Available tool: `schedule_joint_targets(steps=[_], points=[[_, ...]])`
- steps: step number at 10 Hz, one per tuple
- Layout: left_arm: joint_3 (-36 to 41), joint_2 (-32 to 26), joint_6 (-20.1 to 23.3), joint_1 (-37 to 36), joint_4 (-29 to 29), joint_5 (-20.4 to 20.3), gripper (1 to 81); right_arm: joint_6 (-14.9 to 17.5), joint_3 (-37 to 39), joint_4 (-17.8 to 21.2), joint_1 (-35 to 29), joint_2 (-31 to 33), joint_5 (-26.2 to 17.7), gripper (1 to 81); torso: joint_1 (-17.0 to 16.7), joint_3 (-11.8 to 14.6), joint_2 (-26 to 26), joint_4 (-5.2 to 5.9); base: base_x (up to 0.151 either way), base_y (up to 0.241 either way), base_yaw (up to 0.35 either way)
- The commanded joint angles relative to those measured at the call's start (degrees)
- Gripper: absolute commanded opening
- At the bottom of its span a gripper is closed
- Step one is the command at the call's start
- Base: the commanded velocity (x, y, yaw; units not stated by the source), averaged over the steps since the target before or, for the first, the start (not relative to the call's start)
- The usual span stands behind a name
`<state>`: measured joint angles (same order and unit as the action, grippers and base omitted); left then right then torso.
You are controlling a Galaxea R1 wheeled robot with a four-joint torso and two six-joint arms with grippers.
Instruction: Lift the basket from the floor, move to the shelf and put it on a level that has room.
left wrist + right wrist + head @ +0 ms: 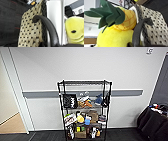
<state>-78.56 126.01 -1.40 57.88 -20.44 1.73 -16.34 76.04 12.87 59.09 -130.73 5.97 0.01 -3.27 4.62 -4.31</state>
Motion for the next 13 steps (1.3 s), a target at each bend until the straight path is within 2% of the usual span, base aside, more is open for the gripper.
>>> schedule_joint_targets(steps=[1, 13], points=[[3.5, -0.8, 0.8, -7.1, 1.2, 0.2, 1.0, -0.6, -2.9, 1.0, -6.5, 0.6, -0.9, 1.0, 0.0, 0.0, 0.0, 0.0, 0.099, 0.0, 0.0], [3.5, -0.9, 0.8, -7.1, 1.2, 0.2, 1.0, -0.7, -3.0, 1.0, -6.2, 0.4, -1.0, 1.0, 0.0, 0.0, 0.0, 0.0, 0.099, 0.0, 0.0]])
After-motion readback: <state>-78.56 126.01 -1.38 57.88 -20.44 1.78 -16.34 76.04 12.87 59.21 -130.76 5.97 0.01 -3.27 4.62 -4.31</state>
